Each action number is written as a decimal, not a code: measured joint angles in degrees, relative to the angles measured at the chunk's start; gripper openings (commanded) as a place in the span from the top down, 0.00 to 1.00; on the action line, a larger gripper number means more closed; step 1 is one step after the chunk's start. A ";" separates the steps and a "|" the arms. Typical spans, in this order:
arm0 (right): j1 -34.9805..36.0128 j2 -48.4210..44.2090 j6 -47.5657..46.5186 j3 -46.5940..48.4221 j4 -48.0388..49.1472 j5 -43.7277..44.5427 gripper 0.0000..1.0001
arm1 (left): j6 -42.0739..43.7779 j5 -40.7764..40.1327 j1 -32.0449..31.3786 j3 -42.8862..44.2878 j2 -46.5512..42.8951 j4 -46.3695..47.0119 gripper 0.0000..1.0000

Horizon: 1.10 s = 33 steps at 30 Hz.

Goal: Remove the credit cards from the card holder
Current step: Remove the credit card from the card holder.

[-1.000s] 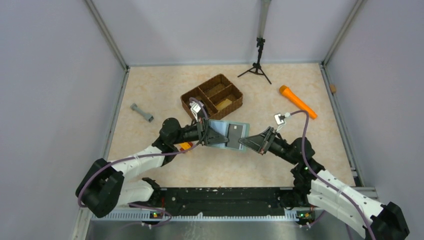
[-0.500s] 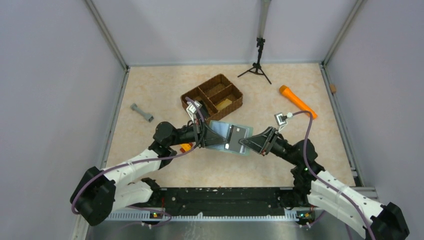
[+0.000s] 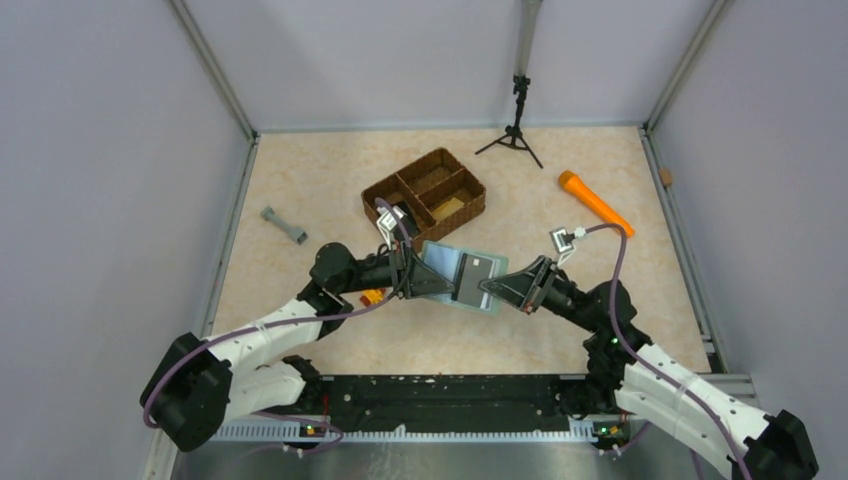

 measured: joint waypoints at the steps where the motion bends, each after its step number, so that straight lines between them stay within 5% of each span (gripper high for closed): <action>1: 0.00 -0.02 -0.20 0.00 -0.22 -0.02 1.00 | 0.20 0.26 0.00 0.02 0.00 -0.22 0.55; 9: -0.04 2.78 -0.28 0.00 -0.35 -0.96 1.00 | 0.76 2.32 -0.35 1.51 1.42 -2.36 0.59; 14: -0.31 4.17 0.22 0.00 1.84 -1.70 1.00 | 1.31 2.95 -0.39 1.57 2.97 -3.04 1.00; 22: -0.33 3.85 0.42 0.00 2.19 -1.70 0.77 | 2.16 2.45 -0.66 1.57 3.19 -3.91 1.00; 33: -0.31 1.66 0.37 0.00 1.29 -1.70 0.78 | 2.95 -0.85 -1.27 1.51 1.49 -5.77 1.00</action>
